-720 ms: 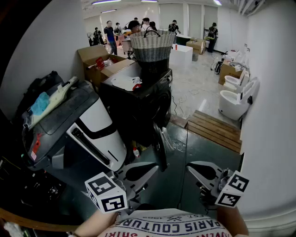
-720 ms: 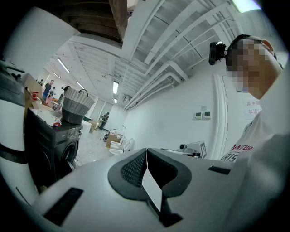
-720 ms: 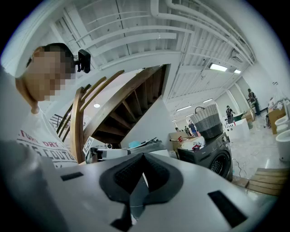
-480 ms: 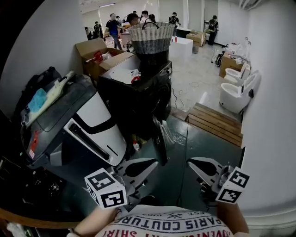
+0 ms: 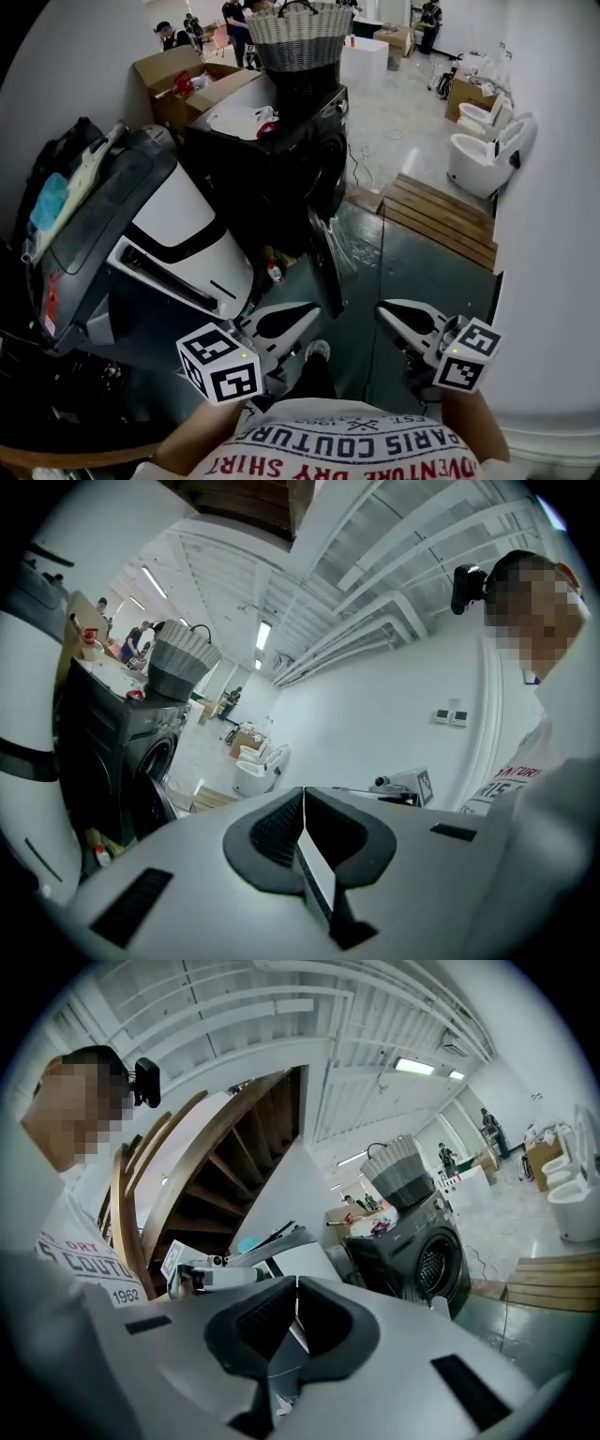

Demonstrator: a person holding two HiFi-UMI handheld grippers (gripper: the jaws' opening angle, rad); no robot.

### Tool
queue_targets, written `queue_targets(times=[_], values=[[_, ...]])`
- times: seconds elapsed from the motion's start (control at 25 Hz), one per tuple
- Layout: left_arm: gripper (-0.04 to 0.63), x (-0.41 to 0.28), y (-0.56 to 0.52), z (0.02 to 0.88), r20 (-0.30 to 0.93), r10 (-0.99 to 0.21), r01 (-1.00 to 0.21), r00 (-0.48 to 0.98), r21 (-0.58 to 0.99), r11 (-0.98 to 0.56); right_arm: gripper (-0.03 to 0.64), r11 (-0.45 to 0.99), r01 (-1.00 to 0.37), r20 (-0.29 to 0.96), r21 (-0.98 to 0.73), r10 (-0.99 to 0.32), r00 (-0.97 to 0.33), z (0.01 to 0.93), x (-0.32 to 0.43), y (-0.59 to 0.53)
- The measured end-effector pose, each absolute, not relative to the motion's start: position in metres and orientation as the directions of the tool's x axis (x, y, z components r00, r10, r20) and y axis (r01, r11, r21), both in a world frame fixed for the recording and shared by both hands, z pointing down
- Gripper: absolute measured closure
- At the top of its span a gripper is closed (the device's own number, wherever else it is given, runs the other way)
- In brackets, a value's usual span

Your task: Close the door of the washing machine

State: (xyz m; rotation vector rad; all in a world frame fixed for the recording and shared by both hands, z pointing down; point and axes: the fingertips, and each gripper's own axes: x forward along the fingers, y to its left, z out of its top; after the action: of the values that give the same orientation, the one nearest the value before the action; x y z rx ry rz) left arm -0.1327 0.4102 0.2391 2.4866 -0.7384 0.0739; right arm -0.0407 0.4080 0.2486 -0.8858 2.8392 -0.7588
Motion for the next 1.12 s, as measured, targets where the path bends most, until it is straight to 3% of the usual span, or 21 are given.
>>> queue_targets(times=[0.68,1.12], values=[[0.566,-0.193,0.235,0.389,0.419,-0.411,-0.587,0.81,0.593,-0.551,0.594,0.571,-0.581,0.42,-0.58,-0.401,-0.814,0.436,-0.123,0.24],[0.566,-0.218,0.187,0.469,0.535,-0.36,-0.643,0.765,0.597,-0.479,0.594,0.46,-0.644,0.595,-0.611,-0.27,-0.757,0.547,-0.146,0.215]])
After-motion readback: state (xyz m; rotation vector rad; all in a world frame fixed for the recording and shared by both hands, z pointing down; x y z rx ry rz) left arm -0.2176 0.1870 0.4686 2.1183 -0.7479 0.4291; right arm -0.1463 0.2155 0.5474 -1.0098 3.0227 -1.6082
